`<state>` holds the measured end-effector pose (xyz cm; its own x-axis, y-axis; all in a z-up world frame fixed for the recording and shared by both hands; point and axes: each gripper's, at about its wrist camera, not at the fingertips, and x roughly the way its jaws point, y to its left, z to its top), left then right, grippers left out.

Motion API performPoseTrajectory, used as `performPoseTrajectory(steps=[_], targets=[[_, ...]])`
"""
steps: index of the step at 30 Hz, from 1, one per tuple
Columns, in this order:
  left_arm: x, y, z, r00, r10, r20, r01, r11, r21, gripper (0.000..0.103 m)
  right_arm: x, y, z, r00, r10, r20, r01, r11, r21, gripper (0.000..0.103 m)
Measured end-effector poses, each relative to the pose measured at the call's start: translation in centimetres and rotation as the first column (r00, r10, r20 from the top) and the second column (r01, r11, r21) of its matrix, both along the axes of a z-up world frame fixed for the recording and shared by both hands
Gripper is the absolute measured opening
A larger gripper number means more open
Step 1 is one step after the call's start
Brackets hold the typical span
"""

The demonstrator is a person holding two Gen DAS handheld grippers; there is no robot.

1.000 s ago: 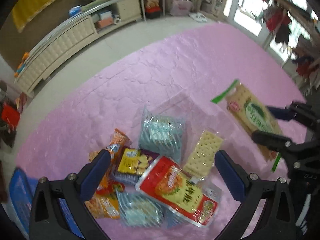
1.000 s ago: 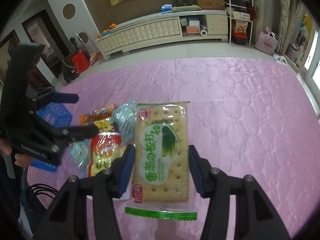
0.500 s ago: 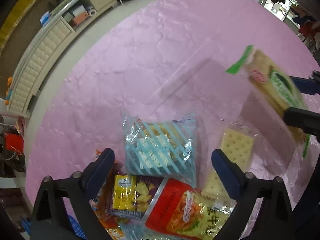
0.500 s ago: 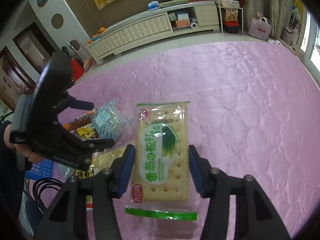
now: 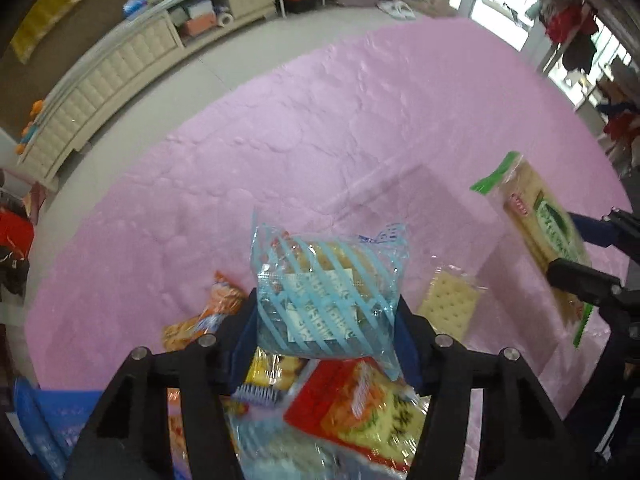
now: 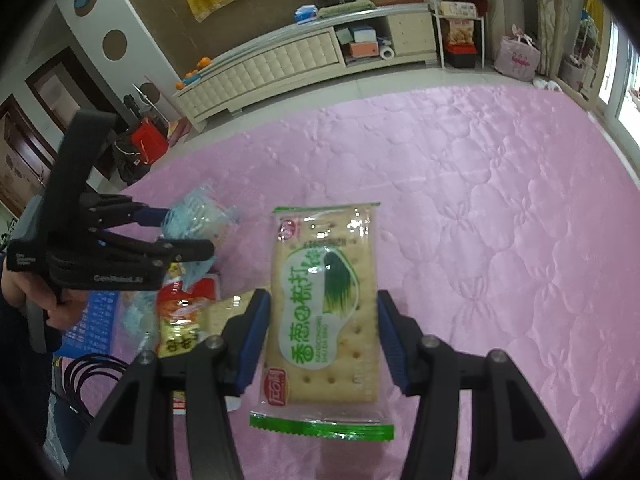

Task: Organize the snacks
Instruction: 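Lift the cracker pack with the right tool while the left tool grasps the light-blue striped bag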

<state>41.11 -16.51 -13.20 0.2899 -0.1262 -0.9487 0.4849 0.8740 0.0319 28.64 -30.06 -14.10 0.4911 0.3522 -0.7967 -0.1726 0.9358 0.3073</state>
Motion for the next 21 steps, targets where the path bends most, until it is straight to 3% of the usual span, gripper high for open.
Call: performPoseTrajectory(steps=[9,21], targets=[[-8.0,3.7,8.3,0.986,0.048,0.162,-0.038,0.997,-0.065,0.057,-3.0,3.0,6.4,0.995,0.019,0.095,-0.02,1.0,0.009,0.057],[-15.6,12.3,13.2,0.951,0.173,0.258,-0.131,0.977,-0.171,0.057,-8.3,10.7,14.0,0.967,0.126,0.223,-0.114,0.991,-0.067,0.057]])
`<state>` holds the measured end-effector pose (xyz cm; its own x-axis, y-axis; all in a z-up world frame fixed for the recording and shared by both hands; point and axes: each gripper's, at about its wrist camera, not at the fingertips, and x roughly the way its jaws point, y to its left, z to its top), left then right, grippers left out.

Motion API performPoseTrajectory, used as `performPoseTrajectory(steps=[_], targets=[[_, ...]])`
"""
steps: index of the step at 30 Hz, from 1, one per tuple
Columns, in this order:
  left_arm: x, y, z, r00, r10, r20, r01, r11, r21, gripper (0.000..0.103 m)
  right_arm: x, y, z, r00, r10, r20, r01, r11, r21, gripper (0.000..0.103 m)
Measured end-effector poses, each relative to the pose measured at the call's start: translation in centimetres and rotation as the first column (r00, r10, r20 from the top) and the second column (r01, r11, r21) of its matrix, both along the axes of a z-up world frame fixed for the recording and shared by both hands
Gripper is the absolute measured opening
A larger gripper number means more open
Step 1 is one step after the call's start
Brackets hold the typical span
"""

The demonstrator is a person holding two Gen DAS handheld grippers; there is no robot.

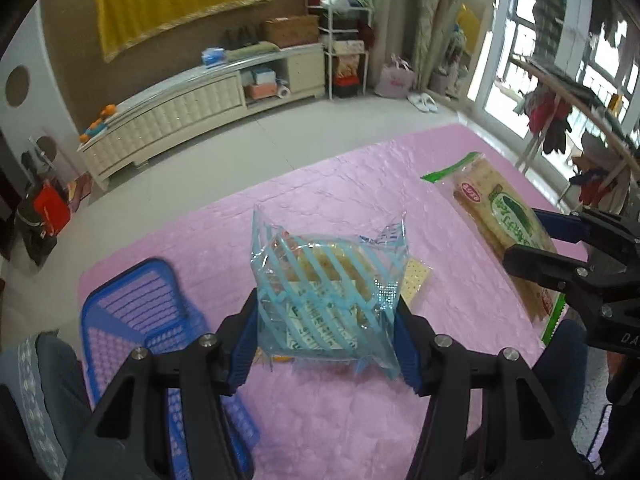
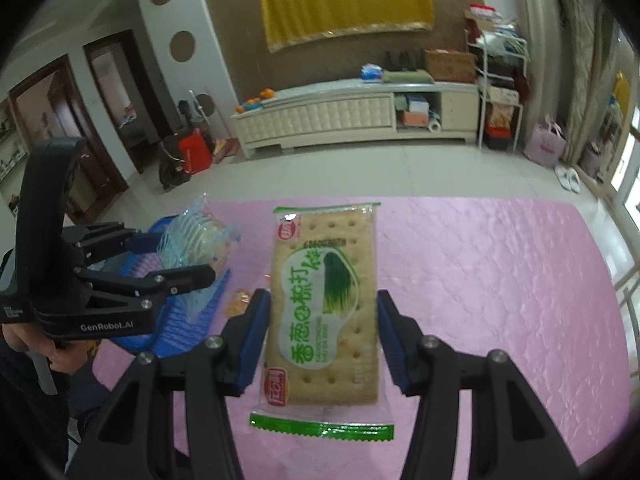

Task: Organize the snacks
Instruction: 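Lift the cracker pack with the right tool while the left tool grasps the light-blue striped bag, then lower the cracker pack into the blue basket and open the right tool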

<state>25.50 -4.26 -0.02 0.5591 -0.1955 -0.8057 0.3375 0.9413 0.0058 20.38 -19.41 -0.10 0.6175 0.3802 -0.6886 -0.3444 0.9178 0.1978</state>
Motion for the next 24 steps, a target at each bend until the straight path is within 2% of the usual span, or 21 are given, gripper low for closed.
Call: performPoseTrajectory(steps=[5,12,20,24], targets=[[-2.6,3.9,1.4,0.998,0.05,0.035,-0.049,0.998,-0.04,0.057,-0.9,3.6,1.0,0.999,0.039,0.025,-0.039,0.999,0.002,0.057],[-5.8,10.1,2.2,0.988,0.146,0.042,-0.144,0.988,-0.051,0.057,-1.3,9.8,1.0,0.992,0.124,0.022,-0.124,0.992,0.0,0.057],[-5.1,16.0,1.8,0.965,0.26,0.024,-0.258,0.962,-0.086,0.057,-0.4,15.9,0.3,0.977,0.212,-0.016,-0.213,0.976,-0.05,0.057],[-4.1,18.1,0.7,0.959,0.283,0.013,-0.281,0.955,-0.093,0.057,1.1,18.3,-0.4,0.97,0.238,-0.06,-0.239,0.971,-0.023,0.057]])
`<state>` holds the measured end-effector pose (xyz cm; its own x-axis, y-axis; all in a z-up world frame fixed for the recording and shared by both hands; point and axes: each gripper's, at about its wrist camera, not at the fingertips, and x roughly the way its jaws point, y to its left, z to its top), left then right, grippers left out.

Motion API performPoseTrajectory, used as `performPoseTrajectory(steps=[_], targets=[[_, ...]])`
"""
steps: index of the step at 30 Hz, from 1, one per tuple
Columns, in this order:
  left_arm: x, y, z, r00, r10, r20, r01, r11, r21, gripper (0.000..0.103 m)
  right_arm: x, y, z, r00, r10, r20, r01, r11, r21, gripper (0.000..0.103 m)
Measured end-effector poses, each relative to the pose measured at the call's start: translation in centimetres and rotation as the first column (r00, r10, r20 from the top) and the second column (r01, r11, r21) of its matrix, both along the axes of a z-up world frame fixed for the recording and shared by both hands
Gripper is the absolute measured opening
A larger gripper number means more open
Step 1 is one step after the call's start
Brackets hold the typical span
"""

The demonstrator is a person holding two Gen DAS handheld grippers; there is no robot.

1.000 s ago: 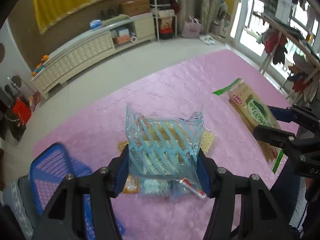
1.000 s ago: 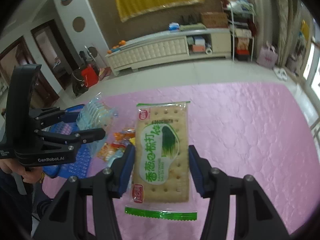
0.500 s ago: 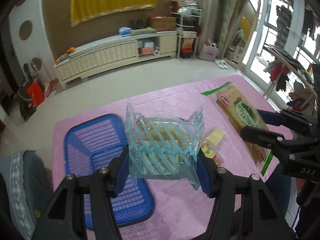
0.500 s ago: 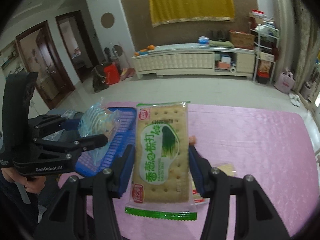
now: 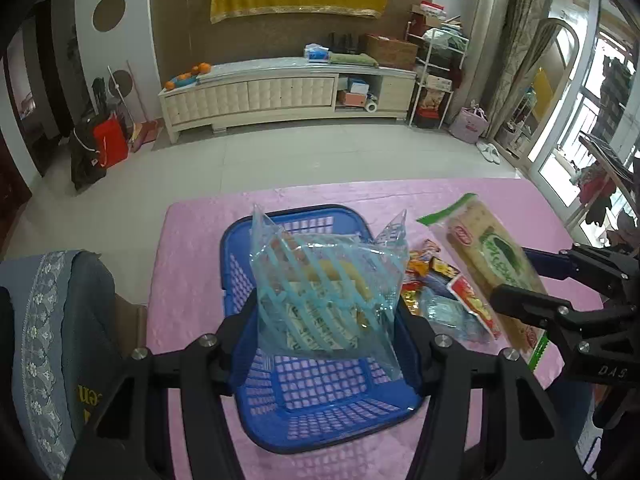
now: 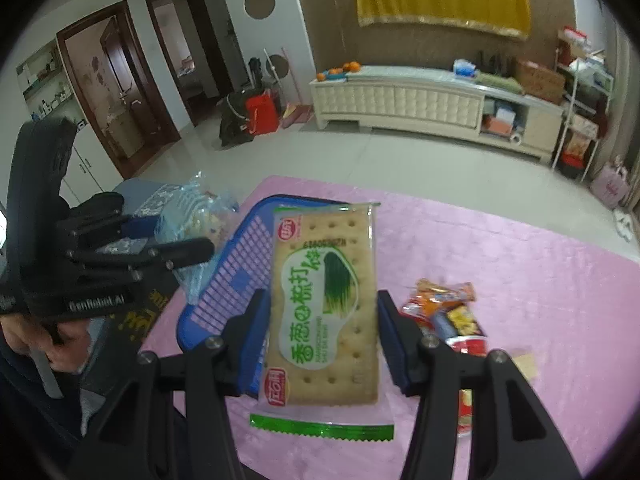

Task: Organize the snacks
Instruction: 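Lower the cracker pack into the blue basket and open the right tool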

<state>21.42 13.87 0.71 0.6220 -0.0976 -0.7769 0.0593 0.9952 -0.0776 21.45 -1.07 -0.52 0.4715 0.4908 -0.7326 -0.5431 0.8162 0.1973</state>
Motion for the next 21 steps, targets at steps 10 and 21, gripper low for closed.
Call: performPoseTrajectory(steps=[10,21], targets=[[2.8,3.8,-3.4,0.999,0.038,-0.037,-0.04,0.997,-0.062,0.057,4.8,6.1,-3.6,0.993,0.008,-0.115,-0.009,1.0,-0.008,0.057],[4.8,6.7,-5.4,0.997,0.07,-0.045,-0.072,0.996,-0.047,0.057,7.5,9.5,-6.7,0.99,-0.003,-0.141,-0.005,0.999,-0.054,0.057]])
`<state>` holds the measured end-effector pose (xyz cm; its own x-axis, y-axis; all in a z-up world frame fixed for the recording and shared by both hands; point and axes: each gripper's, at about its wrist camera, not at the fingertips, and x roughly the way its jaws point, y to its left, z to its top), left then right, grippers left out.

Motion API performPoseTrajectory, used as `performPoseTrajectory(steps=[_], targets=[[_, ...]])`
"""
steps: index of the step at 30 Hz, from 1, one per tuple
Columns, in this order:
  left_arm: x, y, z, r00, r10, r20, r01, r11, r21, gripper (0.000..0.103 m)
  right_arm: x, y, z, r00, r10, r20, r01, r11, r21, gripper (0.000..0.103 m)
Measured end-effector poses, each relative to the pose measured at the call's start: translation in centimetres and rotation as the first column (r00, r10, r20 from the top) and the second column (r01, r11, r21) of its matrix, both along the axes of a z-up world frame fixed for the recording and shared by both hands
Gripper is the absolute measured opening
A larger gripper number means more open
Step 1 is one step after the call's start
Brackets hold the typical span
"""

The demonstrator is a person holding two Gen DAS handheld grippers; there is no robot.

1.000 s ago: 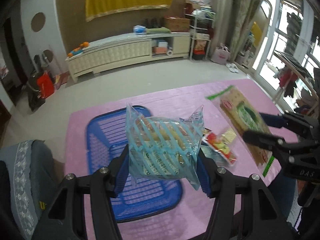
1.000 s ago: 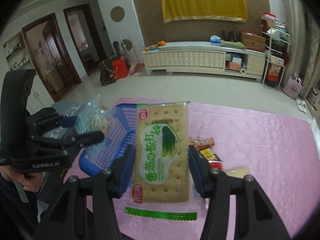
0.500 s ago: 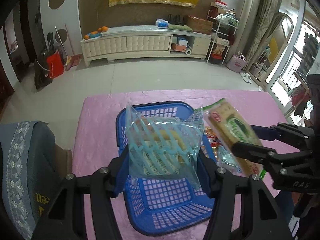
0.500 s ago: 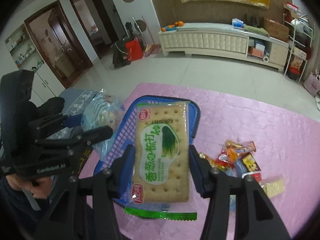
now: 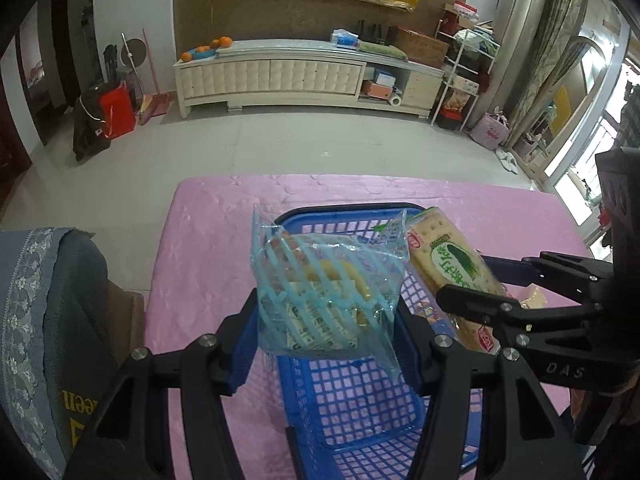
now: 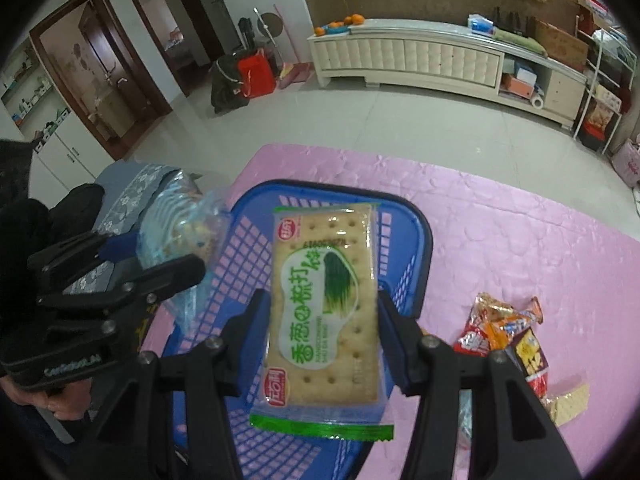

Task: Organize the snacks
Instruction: 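Lower the cracker pack into the blue basket and open the right tool, then lower the light-blue striped bag into the basket and open the left tool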

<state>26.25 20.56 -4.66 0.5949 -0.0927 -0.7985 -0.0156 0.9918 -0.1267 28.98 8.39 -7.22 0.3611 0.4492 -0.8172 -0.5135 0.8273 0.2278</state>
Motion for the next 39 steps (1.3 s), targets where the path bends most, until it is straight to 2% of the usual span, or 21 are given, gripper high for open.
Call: performPoseTrajectory(steps=[3,4,7,10,15,18,26,35,39], targets=[[0.1,0.4,-0.1,1.0,0.008,-0.004,-0.008,1.0,-0.012,0.057,0.5,0.2,-0.4,1.0,0.0,-0.015,0.0,1.0,0.007,0.058],[0.1,0.4,-0.1,1.0,0.009,-0.006,-0.009,1.0,-0.012,0.057,0.5,0.2,-0.5,1.0,0.0,-0.015,0.0,1.0,0.006,0.061],[-0.2,0.1,0.0,1.0,0.006,-0.008,-0.006,1.0,0.0,0.057,0.2,0.0,-0.2,0.999,-0.012,0.037,0.013,1.0,-0.028,0.091],[-0.6,-0.5,0.1,1.0,-0.003,-0.016,0.003,1.0,0.011,0.057,-0.5,-0.9,0.4,0.992,-0.032,0.118,0.041,0.996,-0.076,0.099],[-0.7,-1.7,0.2,1.0,-0.015,-0.026,0.016,1.0,0.019,0.057,-0.6,-3.8,0.7,0.993,-0.082,0.086,0.087,0.995,-0.055,0.1],[-0.7,-2.6,0.3,0.999,-0.027,-0.028,0.027,0.999,0.022,0.057,-1.0,-5.2,1.1,0.99,-0.101,0.097,0.107,0.992,-0.066,0.1],[0.7,-4.1,-0.7,0.998,-0.049,-0.049,0.05,0.999,0.021,0.057,-1.0,-5.9,0.9,0.988,-0.122,0.096,0.131,0.988,-0.087,0.1],[3.0,-3.7,-2.4,0.996,-0.047,-0.074,0.046,0.999,-0.006,0.057,0.6,-5.8,0.0,0.989,-0.122,0.079,0.129,0.987,-0.091,0.1],[3.9,-3.5,-2.7,0.998,-0.03,-0.063,0.032,0.999,0.027,0.063,1.1,-5.6,-0.4,0.99,-0.11,0.089,0.118,0.989,-0.084,0.1]])
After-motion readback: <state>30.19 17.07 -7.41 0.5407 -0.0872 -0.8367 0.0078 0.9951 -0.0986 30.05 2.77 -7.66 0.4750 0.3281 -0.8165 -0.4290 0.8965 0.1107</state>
